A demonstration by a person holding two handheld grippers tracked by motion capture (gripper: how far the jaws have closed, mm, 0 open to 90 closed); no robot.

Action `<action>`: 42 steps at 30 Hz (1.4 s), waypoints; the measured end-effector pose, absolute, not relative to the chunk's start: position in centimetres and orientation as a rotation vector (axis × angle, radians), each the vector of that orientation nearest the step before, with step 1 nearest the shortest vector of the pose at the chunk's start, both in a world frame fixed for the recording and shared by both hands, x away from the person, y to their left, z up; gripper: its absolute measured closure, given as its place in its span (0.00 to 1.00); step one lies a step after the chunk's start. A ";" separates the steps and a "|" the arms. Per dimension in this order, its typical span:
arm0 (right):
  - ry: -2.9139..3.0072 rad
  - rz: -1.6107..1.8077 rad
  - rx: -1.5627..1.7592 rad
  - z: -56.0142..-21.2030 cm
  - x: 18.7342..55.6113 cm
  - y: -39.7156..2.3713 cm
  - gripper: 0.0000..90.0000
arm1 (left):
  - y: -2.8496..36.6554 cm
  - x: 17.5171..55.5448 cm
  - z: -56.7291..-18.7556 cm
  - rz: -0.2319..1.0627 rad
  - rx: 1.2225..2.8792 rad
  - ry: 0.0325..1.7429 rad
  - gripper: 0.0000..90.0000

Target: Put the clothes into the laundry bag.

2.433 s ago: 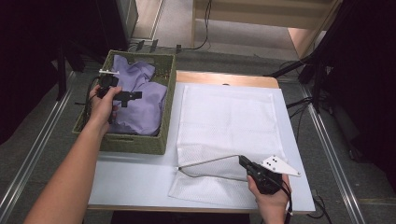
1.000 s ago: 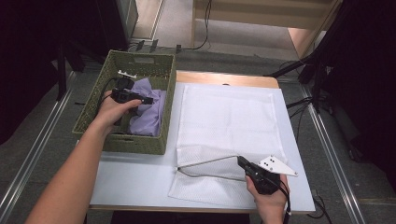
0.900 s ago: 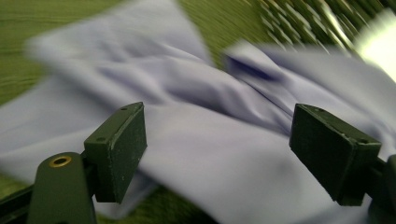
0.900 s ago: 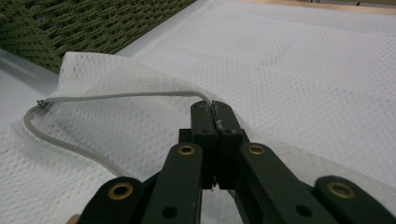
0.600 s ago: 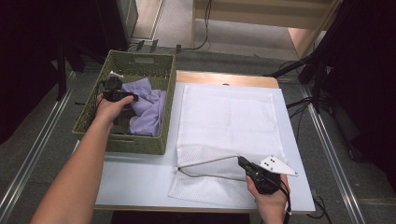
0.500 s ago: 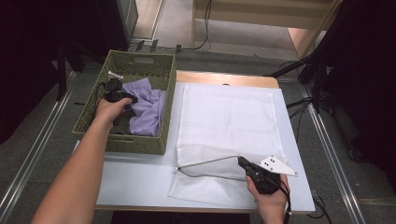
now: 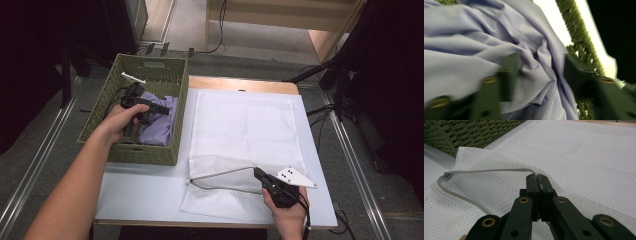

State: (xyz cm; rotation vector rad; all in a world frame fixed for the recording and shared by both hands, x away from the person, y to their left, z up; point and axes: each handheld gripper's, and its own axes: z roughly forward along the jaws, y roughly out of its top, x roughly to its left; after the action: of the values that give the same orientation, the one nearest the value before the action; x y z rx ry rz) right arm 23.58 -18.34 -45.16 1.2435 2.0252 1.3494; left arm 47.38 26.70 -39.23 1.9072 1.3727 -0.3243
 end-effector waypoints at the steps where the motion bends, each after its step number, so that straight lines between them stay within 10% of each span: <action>1: 2.027 1.350 1.243 -45.2 23.6 -18.3 1.00 | 26.5 47.4 -39.3 -0.334 1.918 1.376 0.39; 19: 2.034 1.345 1.240 -45.3 23.6 -18.3 1.00 | 22.7 47.6 -41.8 0.190 2.352 1.597 0.07; 27: 2.035 1.343 1.243 -45.3 23.5 -18.2 1.00 | 21.2 47.0 -43.2 0.152 2.500 1.461 0.04; 37: 2.035 1.342 1.243 -45.3 23.5 -18.2 1.00 | 21.3 46.5 -42.3 0.186 2.524 1.379 0.71; 42: 2.035 1.343 1.242 -45.3 23.5 -18.2 1.00 | 21.7 46.7 -41.8 0.082 2.492 1.388 0.85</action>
State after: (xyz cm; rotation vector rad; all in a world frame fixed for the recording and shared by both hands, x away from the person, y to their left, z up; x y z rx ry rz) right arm 23.53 -18.20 -45.25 1.2418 2.0347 1.3425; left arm 46.66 21.72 -41.83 2.4923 1.3883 0.0817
